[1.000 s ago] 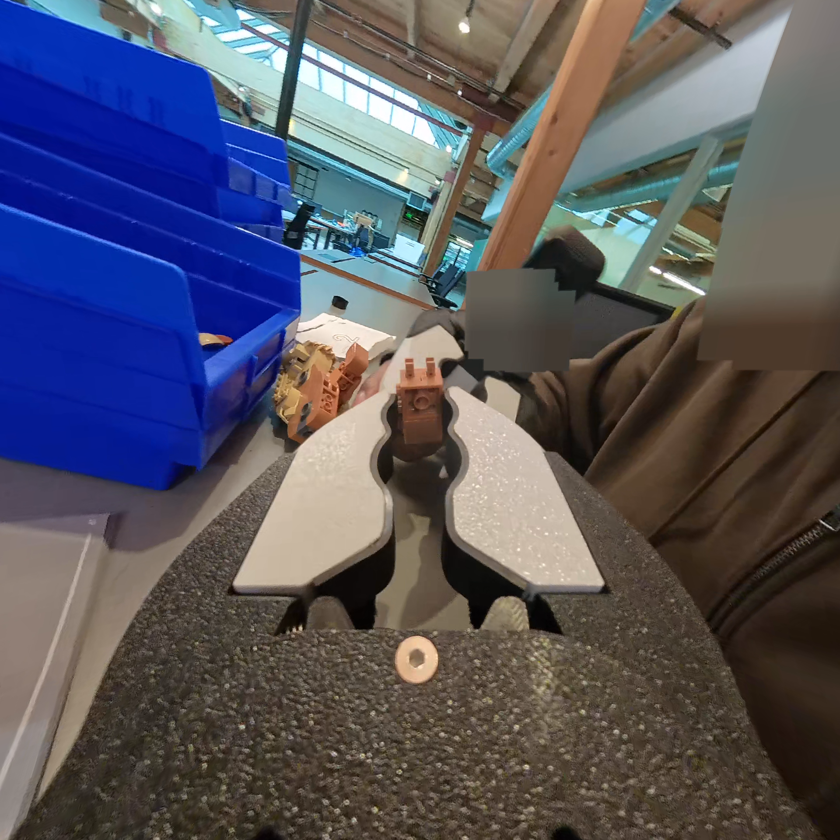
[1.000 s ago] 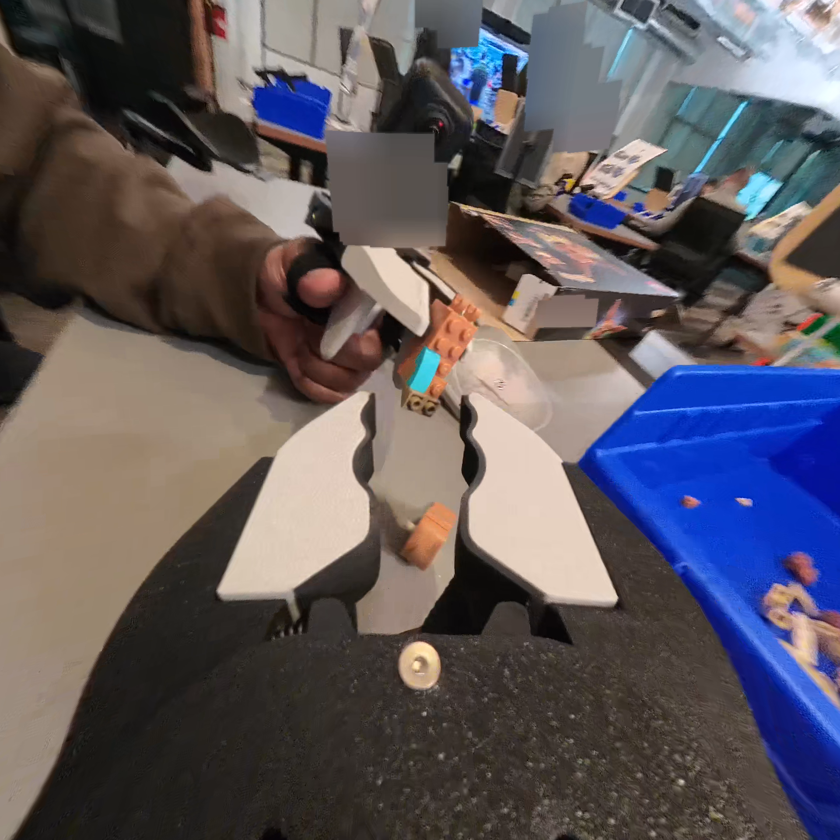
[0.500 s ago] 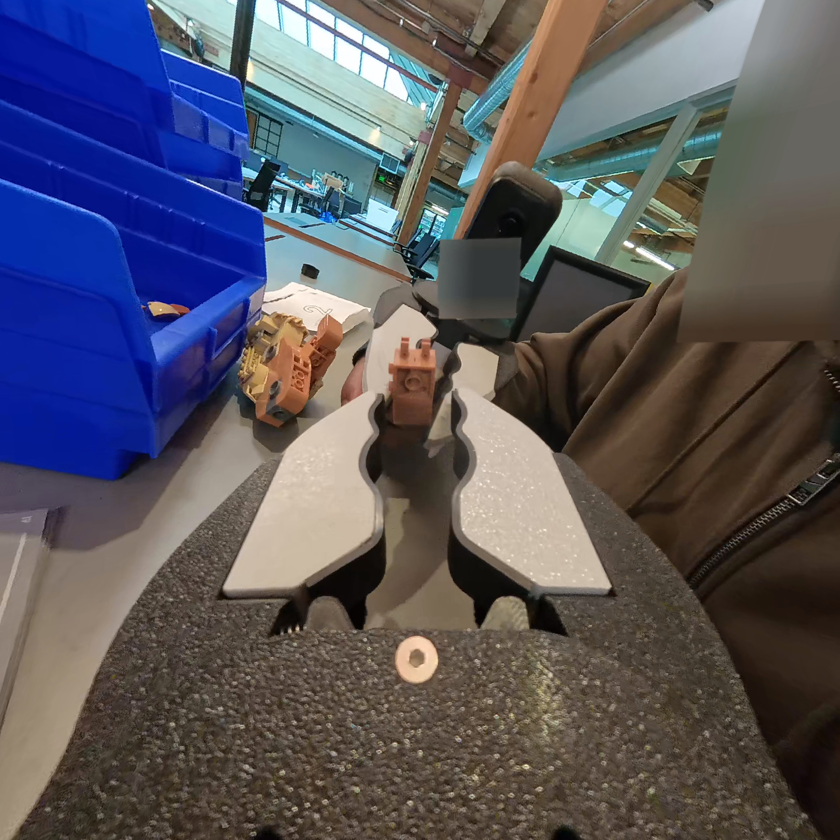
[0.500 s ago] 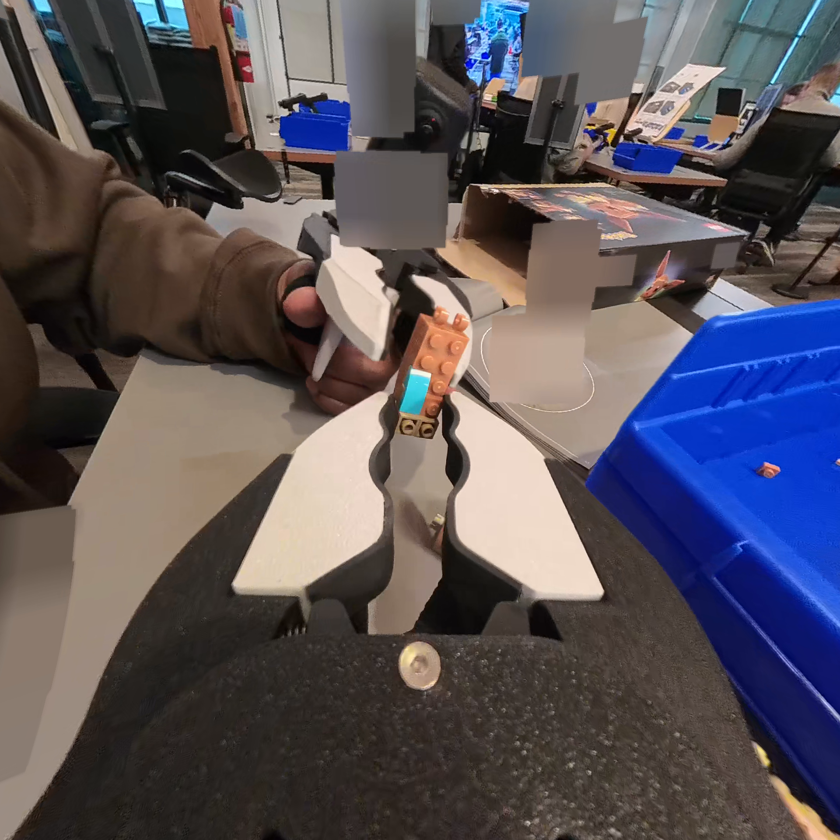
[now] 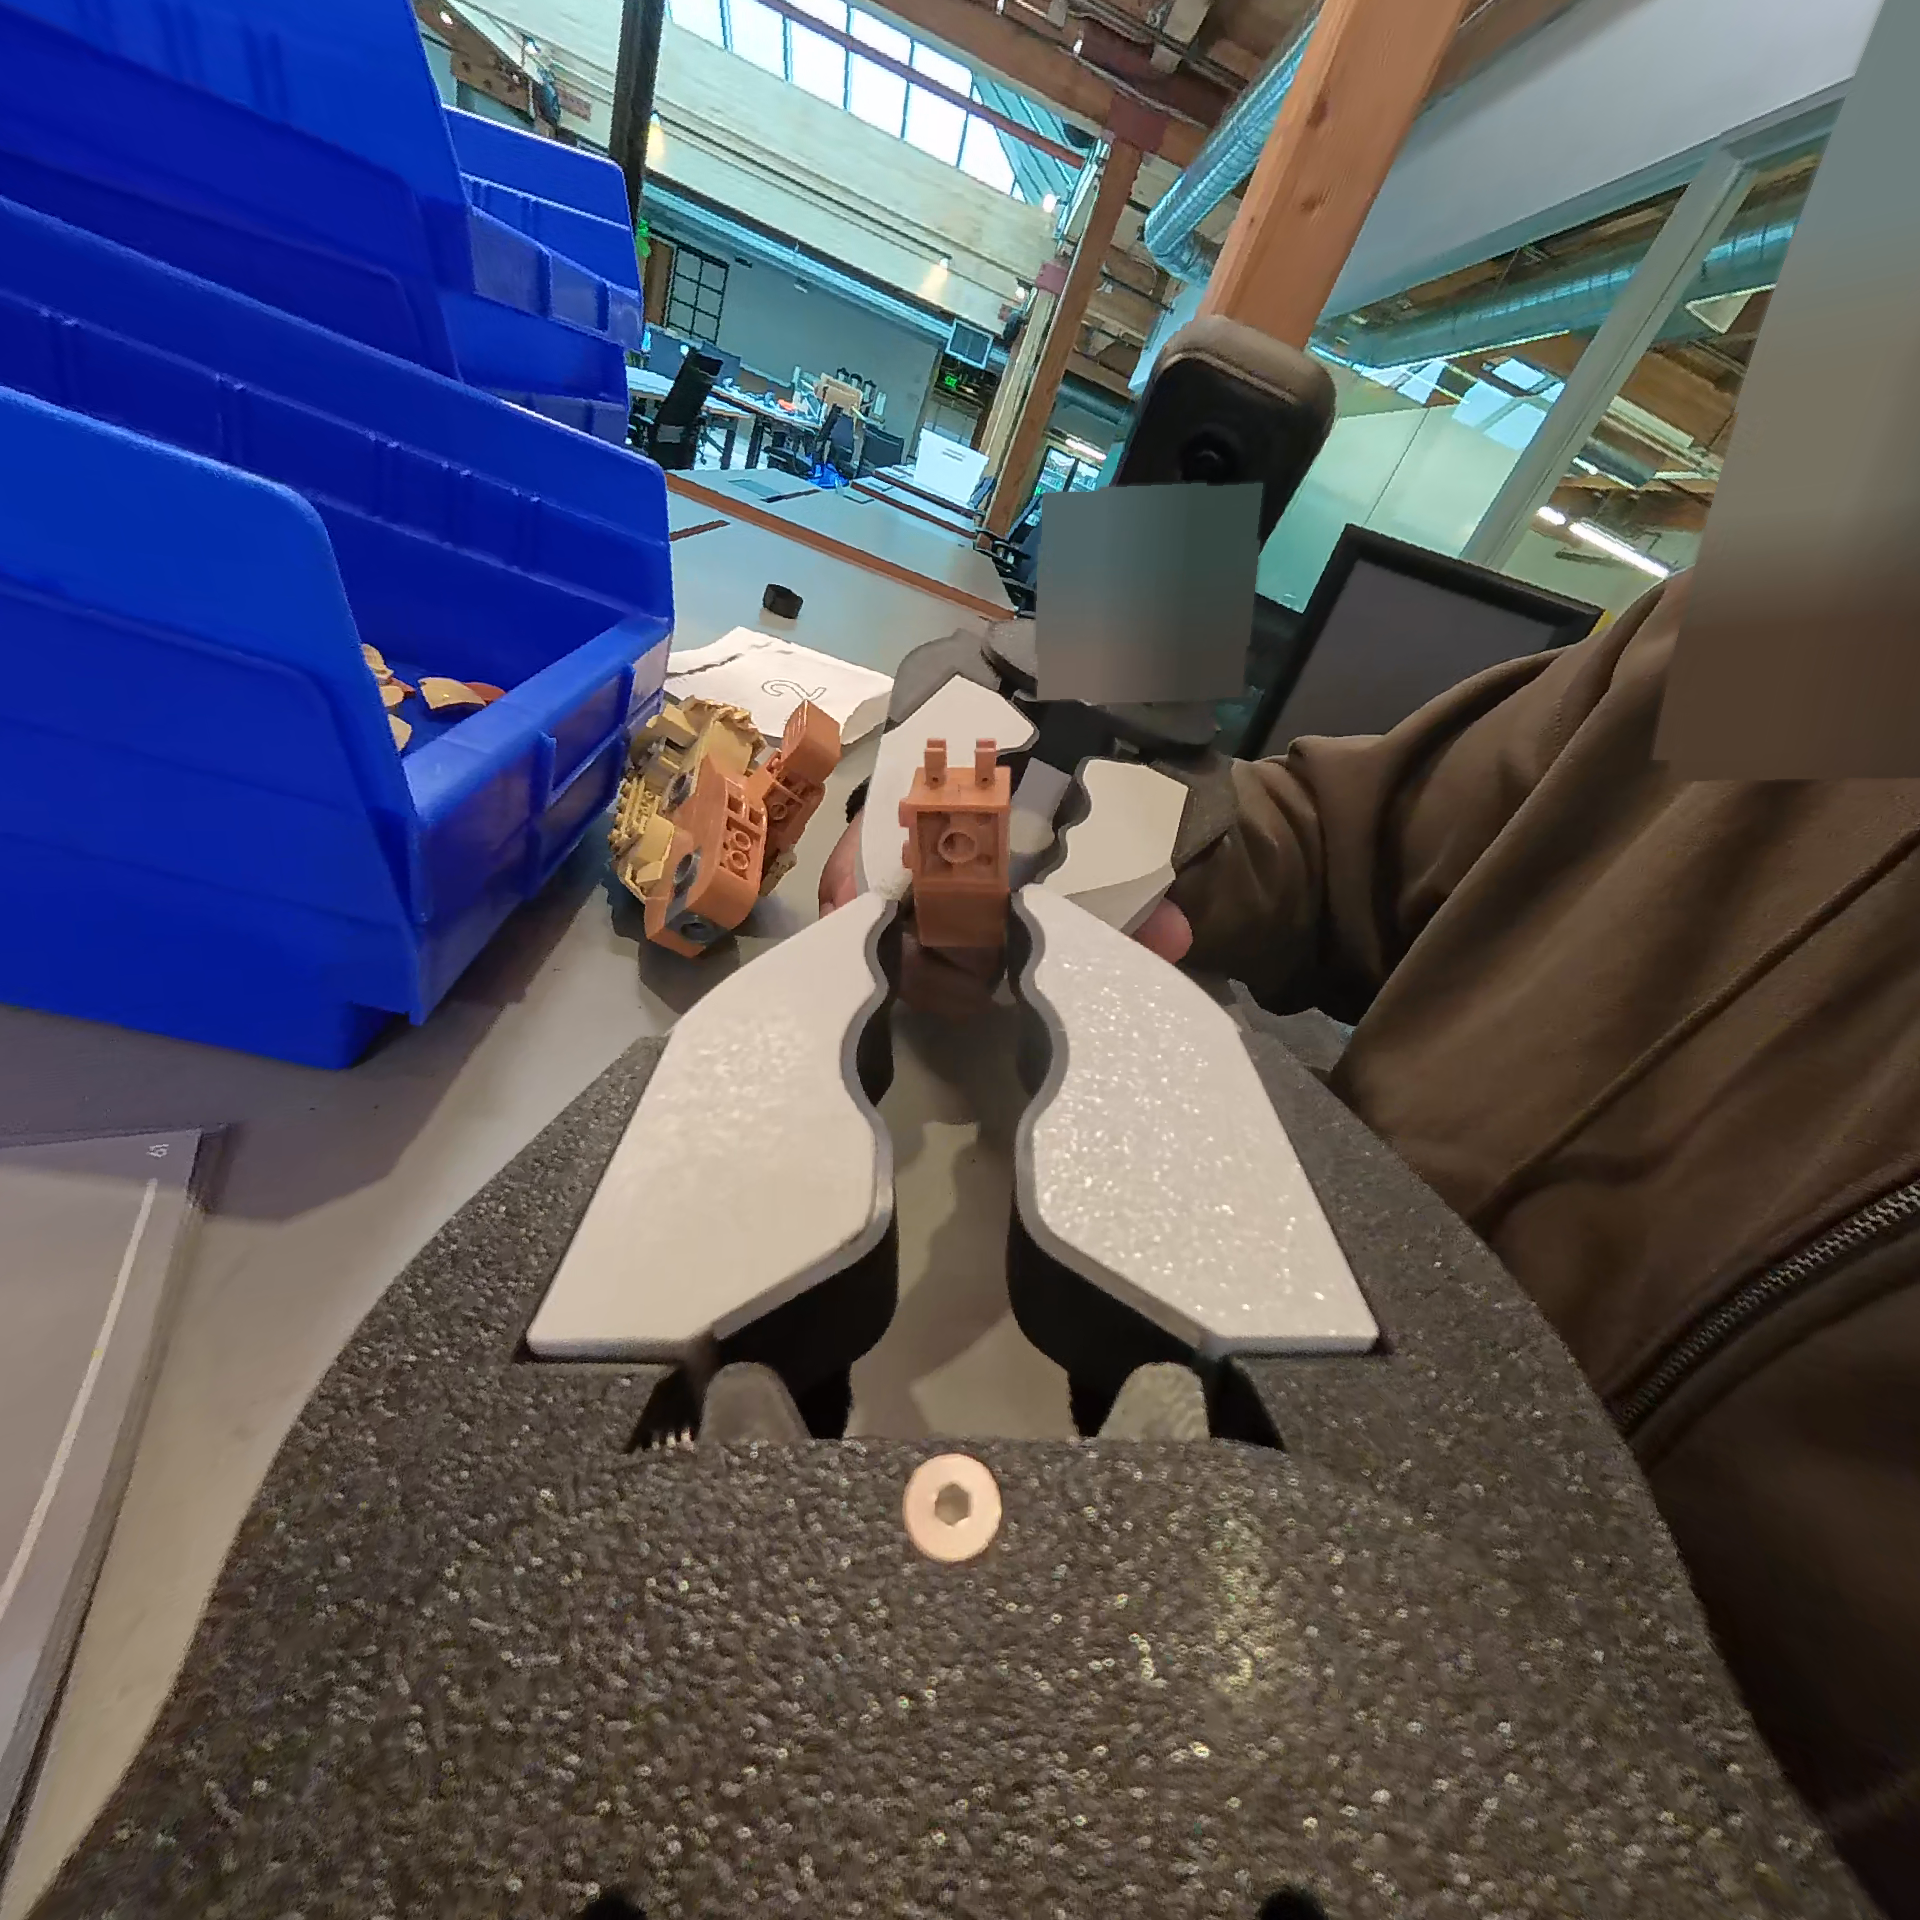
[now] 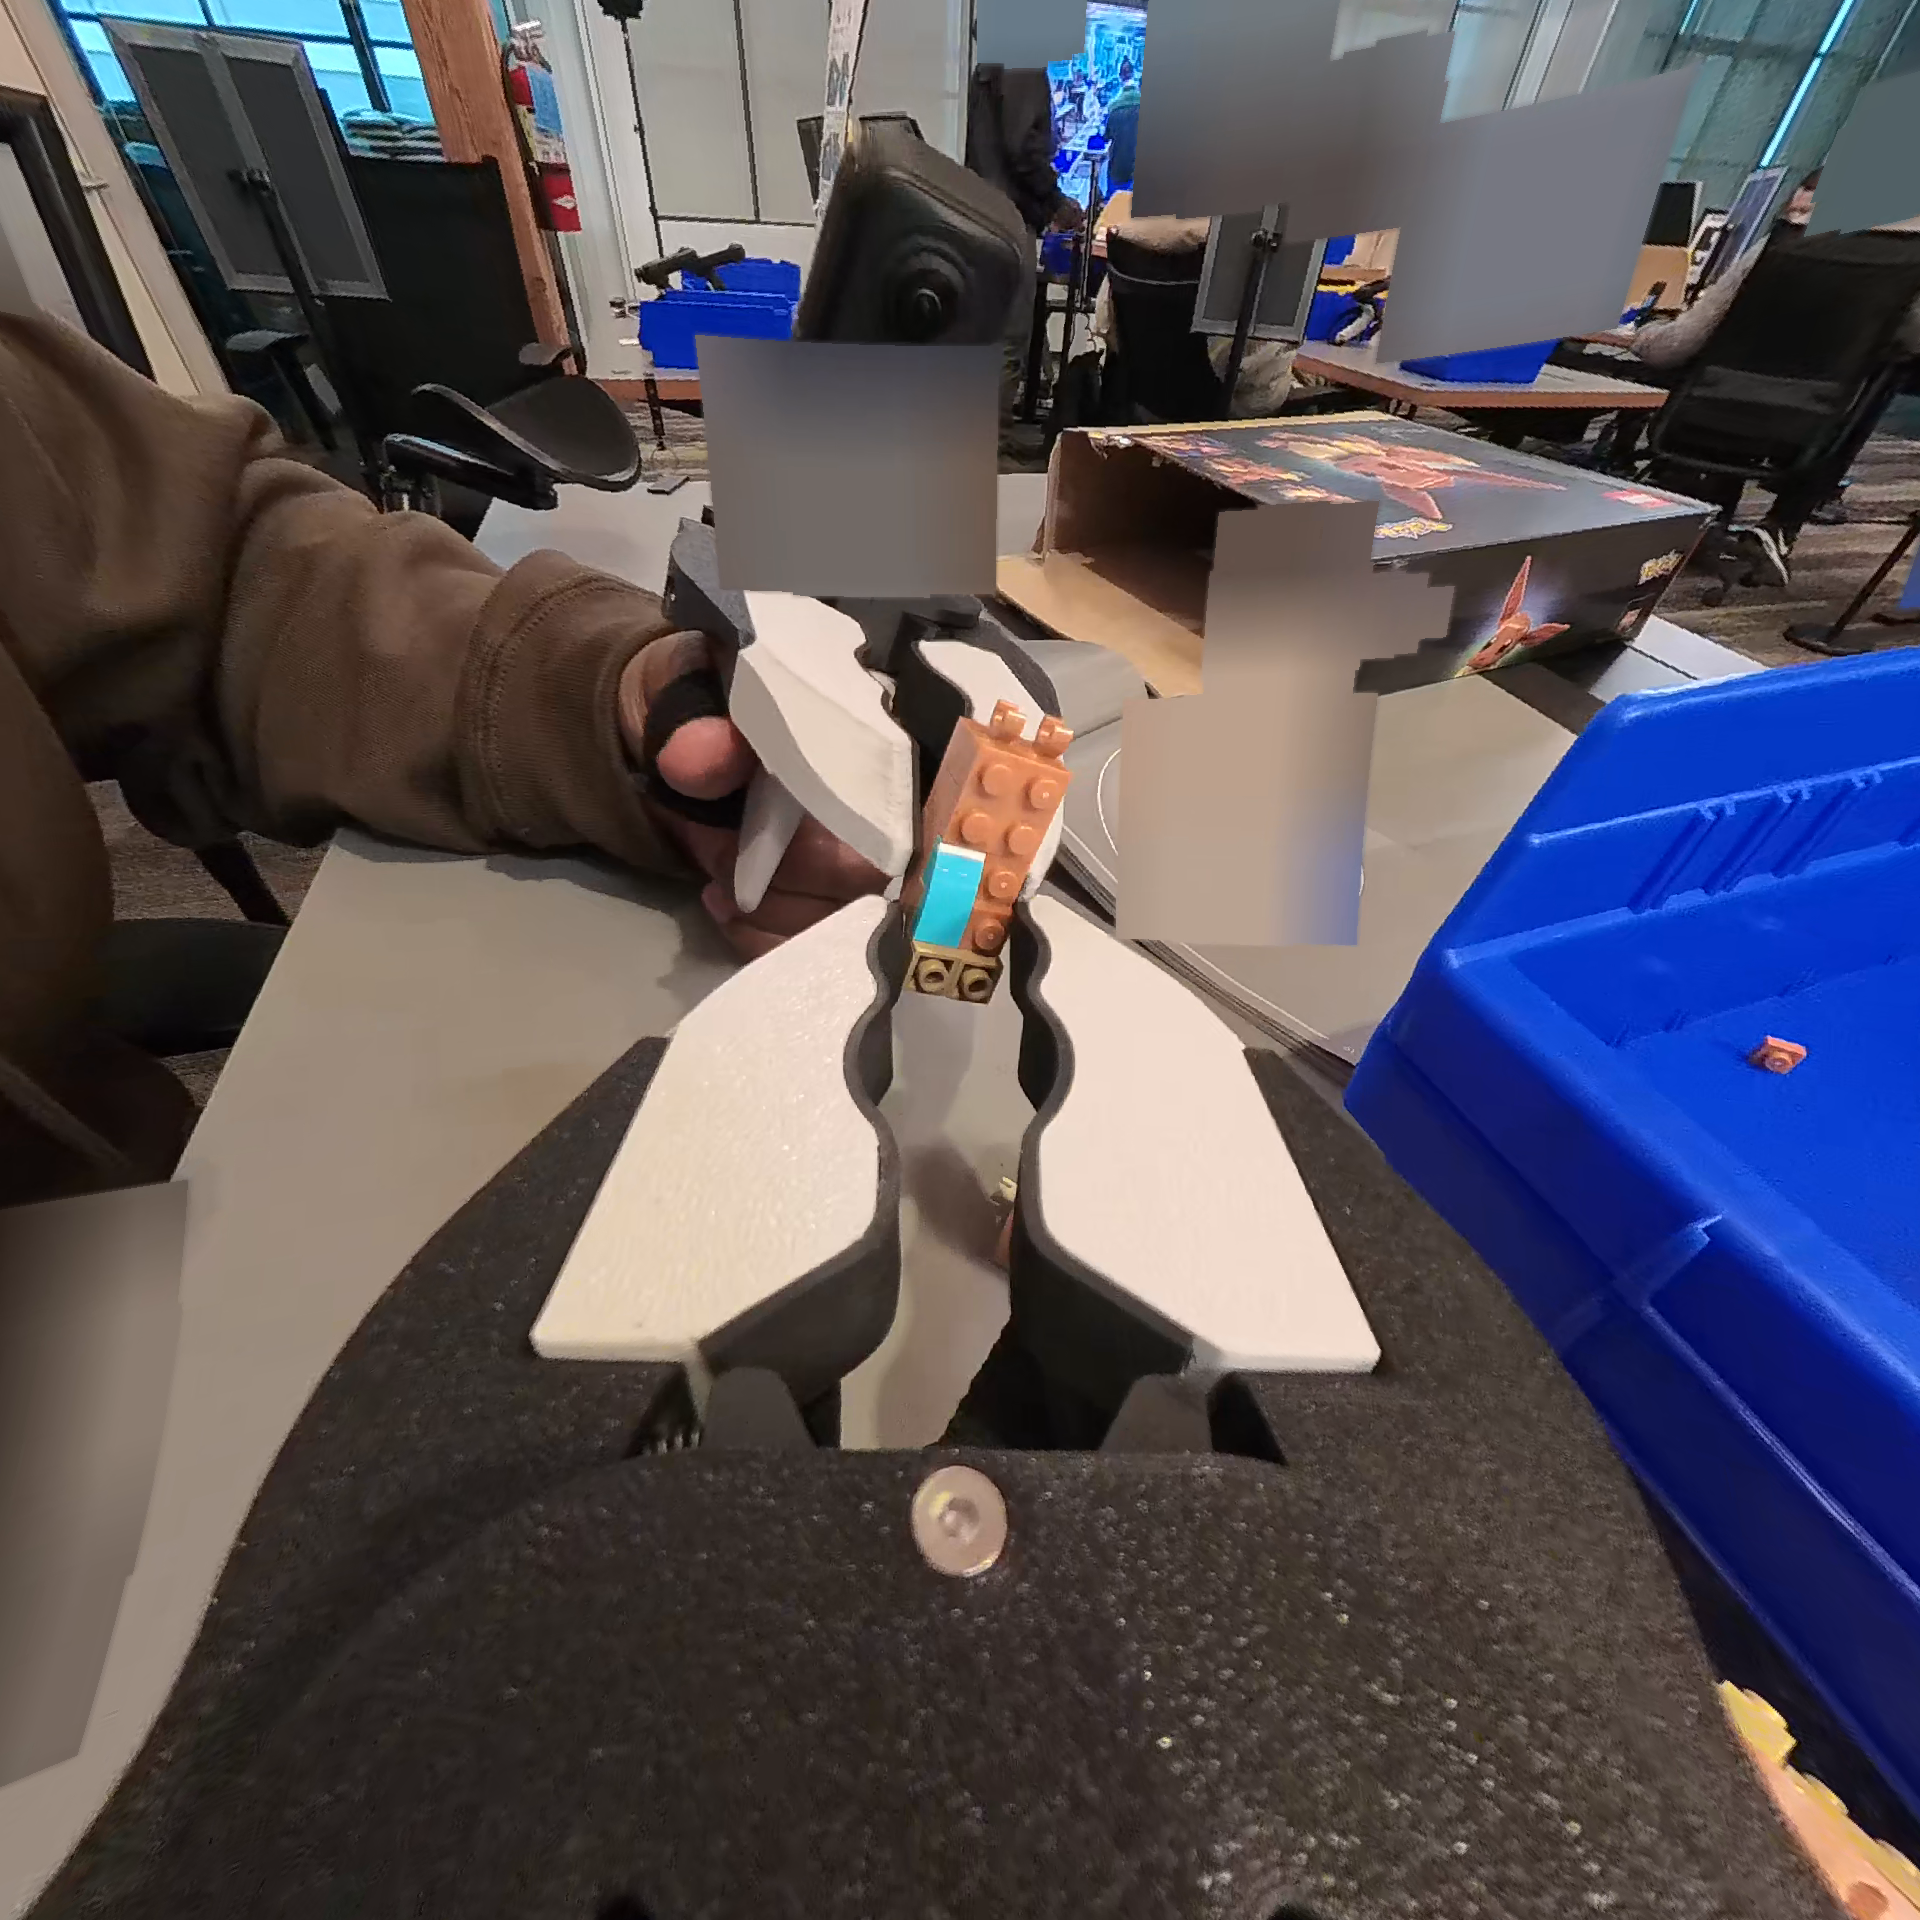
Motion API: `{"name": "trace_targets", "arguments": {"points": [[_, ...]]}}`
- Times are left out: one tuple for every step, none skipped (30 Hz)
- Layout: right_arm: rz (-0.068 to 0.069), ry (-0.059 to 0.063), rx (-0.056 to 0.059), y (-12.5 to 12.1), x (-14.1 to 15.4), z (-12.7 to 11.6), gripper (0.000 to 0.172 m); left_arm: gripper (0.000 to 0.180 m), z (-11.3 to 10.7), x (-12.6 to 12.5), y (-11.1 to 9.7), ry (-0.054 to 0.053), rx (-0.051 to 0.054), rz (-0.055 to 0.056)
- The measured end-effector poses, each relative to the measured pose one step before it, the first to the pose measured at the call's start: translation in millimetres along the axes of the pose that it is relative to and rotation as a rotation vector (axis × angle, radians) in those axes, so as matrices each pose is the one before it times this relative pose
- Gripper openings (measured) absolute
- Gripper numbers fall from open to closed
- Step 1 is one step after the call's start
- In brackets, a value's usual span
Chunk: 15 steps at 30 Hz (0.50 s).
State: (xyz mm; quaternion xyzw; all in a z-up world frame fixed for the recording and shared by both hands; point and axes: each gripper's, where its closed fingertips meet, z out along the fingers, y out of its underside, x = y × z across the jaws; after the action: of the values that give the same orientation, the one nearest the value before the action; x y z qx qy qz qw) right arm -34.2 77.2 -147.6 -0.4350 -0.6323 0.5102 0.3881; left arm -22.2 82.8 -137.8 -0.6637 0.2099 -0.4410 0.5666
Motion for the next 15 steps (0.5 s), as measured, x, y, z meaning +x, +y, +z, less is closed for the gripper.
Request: {"name": "trace_targets", "arguments": {"points": [[0.0004,-0.0039,-0.0030,0.58,-0.29,-0.05,0.019,0.018,-0.22,0.60,0.95,0.0027,-0.0085,0.0101],[-0.0005,-0.0103,-0.0043,0.69,-1.31,0.04,0.019,0.017,-0.44,0.76,1.24,0.0017,-0.0135,0.0179],[-0.0018,-0.0126,-0.0064,0.94,-1.57,0.01,0.019,0.016,-0.53,0.90,1.60,0.0015,-0.0178,0.0271],[-0.0036,-0.0122,-0.0077,1.17,-1.41,0.15,0.019,0.016,-0.38,0.87,1.85,-0.0008,-0.0208,0.0303],[-0.0037,-0.0128,-0.0072,1.22,-1.56,0.03,0.019,0.016,-0.38,1.06,1.69,-0.0015,-0.0184,0.0288],[0.0002,-0.0128,-0.0046,0.76,-1.25,-0.04,0.019,0.016,-0.19,0.88,1.12,-0.0025,-0.0137,0.0190],[0.0056,-0.0150,0.0000,-0.01,-1.48,-0.28,0.019,0.016,-0.11,1.28,0.17,0.0040,-0.0053,0.0025],[0.0077,-0.0156,0.0014,-0.55,-1.32,-0.43,0.019,0.016,-0.17,1.44,-0.32,0.0083,-0.0015,-0.0054],[0.0040,-0.0115,-0.0011,-0.29,-0.87,-0.37,0.018,0.016,0.07,0.84,0.08,0.0064,-0.0032,-0.0063],[-0.0013,-0.0054,-0.0043,0.33,-0.42,-0.21,0.018,0.016,-0.04,0.24,0.37,0.0005,-0.0053,-0.0015],[-0.0036,-0.0029,-0.0064,0.73,-0.13,-0.02,0.018,0.016,0.09,0.01,0.65,-0.0016,-0.0064,0.0008],[-0.0012,-0.0039,-0.0068,0.80,-0.25,-0.13,0.018,0.016,0.13,0.06,0.94,0.0007,-0.0074,-0.0039],[0.0021,-0.0040,-0.0051,0.81,-0.09,-0.05,0.018,0.015,0.11,0.01,0.73,0.0007,-0.0061,-0.0057],[0.0023,-0.0033,-0.0043,0.71,-0.05,-0.07,0.018,0.015,0.15,-0.18,0.53,-0.0017,-0.0054,-0.0018],[0.0004,-0.0032,-0.0051,0.69,-0.09,-0.07,0.018,0.016,0.04,0.08,0.80,-0.0007,-0.0078,0.0005]]}}
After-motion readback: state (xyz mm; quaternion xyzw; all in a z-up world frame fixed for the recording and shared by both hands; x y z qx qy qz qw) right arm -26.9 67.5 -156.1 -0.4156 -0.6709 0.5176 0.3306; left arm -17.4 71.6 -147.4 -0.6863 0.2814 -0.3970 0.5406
